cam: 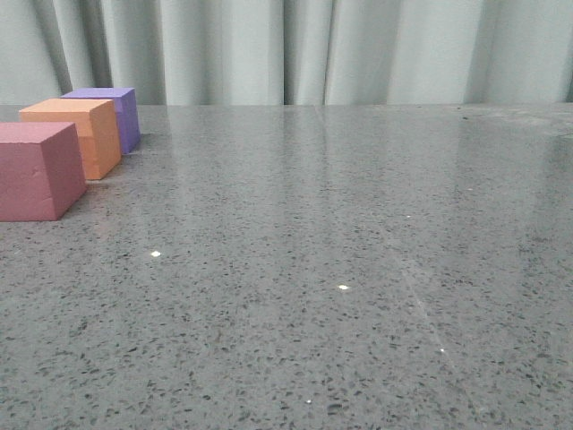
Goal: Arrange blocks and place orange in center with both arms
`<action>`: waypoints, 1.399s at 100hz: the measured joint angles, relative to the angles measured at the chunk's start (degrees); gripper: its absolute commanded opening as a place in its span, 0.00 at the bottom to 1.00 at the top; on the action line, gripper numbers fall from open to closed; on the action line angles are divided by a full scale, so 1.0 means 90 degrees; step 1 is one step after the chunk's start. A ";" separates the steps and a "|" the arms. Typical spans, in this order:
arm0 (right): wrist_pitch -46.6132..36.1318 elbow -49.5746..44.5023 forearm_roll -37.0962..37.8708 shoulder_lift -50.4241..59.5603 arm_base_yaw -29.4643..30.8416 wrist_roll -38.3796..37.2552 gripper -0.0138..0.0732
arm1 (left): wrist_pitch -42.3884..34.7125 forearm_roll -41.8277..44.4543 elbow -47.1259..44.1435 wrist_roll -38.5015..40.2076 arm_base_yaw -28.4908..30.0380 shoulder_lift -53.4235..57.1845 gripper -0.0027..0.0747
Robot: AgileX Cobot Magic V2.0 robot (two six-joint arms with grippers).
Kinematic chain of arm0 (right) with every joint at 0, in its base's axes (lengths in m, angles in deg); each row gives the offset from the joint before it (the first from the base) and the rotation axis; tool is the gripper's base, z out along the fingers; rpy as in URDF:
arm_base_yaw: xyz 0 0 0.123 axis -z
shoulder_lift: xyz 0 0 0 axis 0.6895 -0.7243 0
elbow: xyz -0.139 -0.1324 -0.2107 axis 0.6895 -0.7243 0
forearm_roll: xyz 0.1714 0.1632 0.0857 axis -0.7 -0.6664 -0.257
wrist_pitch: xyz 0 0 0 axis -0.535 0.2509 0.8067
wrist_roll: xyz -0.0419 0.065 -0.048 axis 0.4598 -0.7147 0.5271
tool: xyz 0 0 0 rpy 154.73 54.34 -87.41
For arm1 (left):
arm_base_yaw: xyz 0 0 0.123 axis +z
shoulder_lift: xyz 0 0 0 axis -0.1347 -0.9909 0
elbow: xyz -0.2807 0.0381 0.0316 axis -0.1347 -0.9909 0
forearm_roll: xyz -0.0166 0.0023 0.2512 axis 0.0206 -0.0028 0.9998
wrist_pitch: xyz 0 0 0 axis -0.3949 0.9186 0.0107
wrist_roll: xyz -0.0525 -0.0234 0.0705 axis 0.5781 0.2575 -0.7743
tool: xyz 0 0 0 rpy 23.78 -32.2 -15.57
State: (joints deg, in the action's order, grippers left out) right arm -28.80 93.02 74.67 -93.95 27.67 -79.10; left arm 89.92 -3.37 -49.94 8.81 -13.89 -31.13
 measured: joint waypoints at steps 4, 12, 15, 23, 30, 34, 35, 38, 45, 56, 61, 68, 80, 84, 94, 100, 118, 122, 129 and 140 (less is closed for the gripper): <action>0.0000 0.0000 0.0000 0.0000 0.0000 0.0000 0.08 | 0.0000 0.0000 0.0000 0.0000 0.0000 0.0000 0.01; 0.0000 0.0000 0.0000 0.0000 0.0000 0.0000 0.08 | 0.0004 0.0000 -0.0015 0.0000 0.0000 0.0000 0.01; 0.0000 0.0000 0.0000 0.0000 0.0000 0.0000 0.08 | 0.0004 0.0004 -0.0040 0.0000 0.0000 0.0000 0.01; 0.0000 0.0000 0.0000 0.0000 0.0000 0.0000 0.08 | -0.0087 0.0014 -0.0120 0.0000 0.0000 0.0000 0.01; 0.0000 0.0000 0.0000 0.0000 0.0000 0.0000 0.08 | -0.0388 0.0019 -0.0260 0.0000 0.0015 0.0025 0.01; 0.0000 0.0000 0.0000 0.0000 0.0000 0.0000 0.08 | -0.0703 0.0019 -0.0351 0.0000 0.0045 0.0083 0.01; 0.0000 0.0000 0.0000 0.0000 0.0000 0.0000 0.08 | -0.0765 0.0019 -0.0391 -0.0017 0.0058 0.0095 0.01; 0.0000 0.0000 0.0000 0.0000 0.0000 0.0000 0.08 | -0.1024 0.0019 -0.0481 -0.0062 0.0100 0.0150 0.01; 0.0000 0.0000 0.0000 0.0000 0.0000 0.0000 0.08 | -0.1734 -0.0132 -0.0740 -0.0373 0.0292 0.0329 0.01; 0.0000 0.0000 0.0000 0.0000 0.0000 0.0000 0.08 | -0.2887 -0.0651 -0.1243 -0.1331 0.0789 0.0720 0.01; 0.0000 0.0000 0.0000 0.0000 0.0000 0.0000 0.08 | -0.3355 -0.0930 -0.1497 -0.1741 0.1036 0.0924 0.01; 0.0000 0.0000 0.0000 0.0000 0.0000 0.0000 0.08 | -0.3981 -0.1203 -0.1883 -0.2181 0.1369 0.1240 0.01; 0.0000 0.0000 0.0000 0.0000 0.0000 0.0000 0.08 | -0.4732 -0.1566 -0.2558 -0.2619 0.1812 0.1853 0.01; 0.0000 0.0000 0.0000 0.0000 0.0000 0.0000 0.08 | -0.4887 -0.1652 -0.2794 -0.2697 0.1926 0.2089 0.01; 0.0000 0.0000 0.0000 0.0000 0.0000 0.0000 0.08 | -0.5052 -0.1807 -0.3345 -0.2788 0.2071 0.2650 0.01; 0.0000 0.0000 0.0000 0.0000 0.0000 0.0000 0.08 | -0.4981 -0.1831 -0.3576 -0.2816 0.2098 0.2987 0.01; 0.0010 0.0000 0.0000 0.0005 0.0000 0.0000 0.08 | -0.4927 -0.1875 -0.3576 -0.2830 0.2108 0.3323 0.01; 0.0010 0.0000 0.0000 0.0005 0.0000 0.0000 0.08 | -0.4916 -0.1875 -0.3576 -0.2830 0.2108 0.3323 0.01; 0.0010 0.0000 0.0000 0.0005 0.0000 0.0000 0.08 | -0.4927 -0.1875 -0.3576 -0.2830 0.2108 0.3323 0.01; 0.0010 0.0000 0.0000 0.0005 0.0000 0.0000 0.08 | -0.5031 -0.1875 -0.3576 -0.2830 0.2108 0.3323 0.01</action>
State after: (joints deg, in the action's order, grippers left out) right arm -28.71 93.02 74.67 -93.91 27.67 -79.10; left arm 44.64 -20.24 -82.12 -16.67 5.08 -1.22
